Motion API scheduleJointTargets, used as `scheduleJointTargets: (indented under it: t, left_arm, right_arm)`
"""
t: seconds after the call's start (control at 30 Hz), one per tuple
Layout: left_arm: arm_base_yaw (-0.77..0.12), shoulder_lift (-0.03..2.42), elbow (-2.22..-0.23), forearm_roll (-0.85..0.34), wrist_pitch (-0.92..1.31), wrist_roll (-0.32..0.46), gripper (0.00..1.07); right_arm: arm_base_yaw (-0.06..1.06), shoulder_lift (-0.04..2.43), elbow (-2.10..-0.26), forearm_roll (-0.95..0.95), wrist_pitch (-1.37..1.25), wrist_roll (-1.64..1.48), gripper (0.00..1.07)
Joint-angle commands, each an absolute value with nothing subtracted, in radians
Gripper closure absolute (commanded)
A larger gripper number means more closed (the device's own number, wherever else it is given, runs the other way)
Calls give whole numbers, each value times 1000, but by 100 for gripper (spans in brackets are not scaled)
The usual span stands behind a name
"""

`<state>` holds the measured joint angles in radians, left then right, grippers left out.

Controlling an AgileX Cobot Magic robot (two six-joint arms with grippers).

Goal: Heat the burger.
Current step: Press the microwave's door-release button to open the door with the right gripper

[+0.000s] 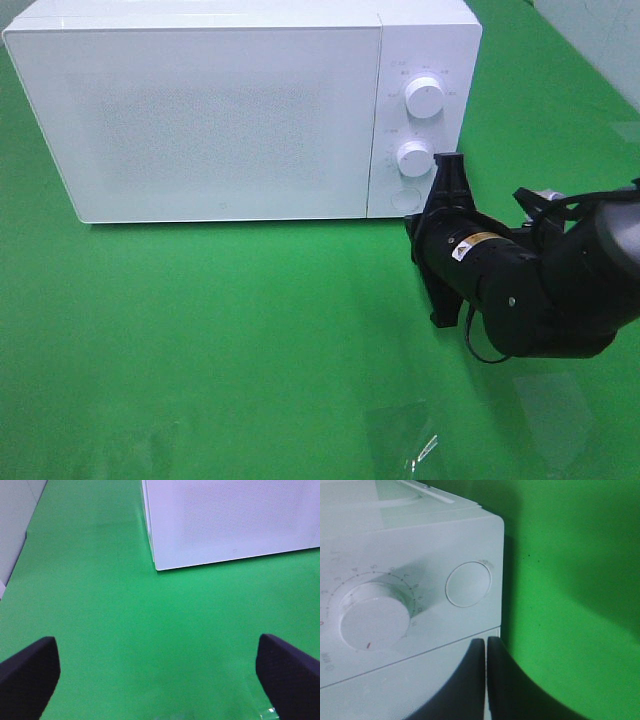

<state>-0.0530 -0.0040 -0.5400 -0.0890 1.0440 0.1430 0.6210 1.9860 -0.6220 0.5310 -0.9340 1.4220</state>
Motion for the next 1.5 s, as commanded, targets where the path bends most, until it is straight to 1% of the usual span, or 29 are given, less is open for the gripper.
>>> scheduleJointTargets:
  t: [0.03,0.27,0.5,0.63,0.97,1.07,1.17,1.3,1.5]
  left_arm:
    - [-51,-8,-539,-87,1039,139,7]
    - [-51,-8,-539,-86,1039,139,7]
    - [-51,-8,-539,-87,1039,139,7]
    - [-51,-8,-539,-87,1039,139,7]
    - [-51,-8,-539,-87,1039,139,7]
    - [-51,-8,-539,-87,1039,139,7]
    - [-51,-7,-539,-87,1039,139,7]
    - [-51,0,-539,-87,1039,139,7]
    - [-51,0,-539,-87,1039,139,7]
  right_arm:
    - [594,2016,-668,512,-924,1430,107]
    - [560,2062,-733,497,-903,1429,107]
    - [549,2086,-773,504,-897,1426,107]
    - [523,2089,-804,517,-900,1373,107]
    - [518,2136,-854,490,-882,1405,107]
    - [518,2155,-863,533,-933,1408,107]
    - [518,2155,-863,534,-943,1408,107]
    - [518,2155,-863,534,-1063,1396,107]
    - [518,2155,-896,537,-1120,1397,107]
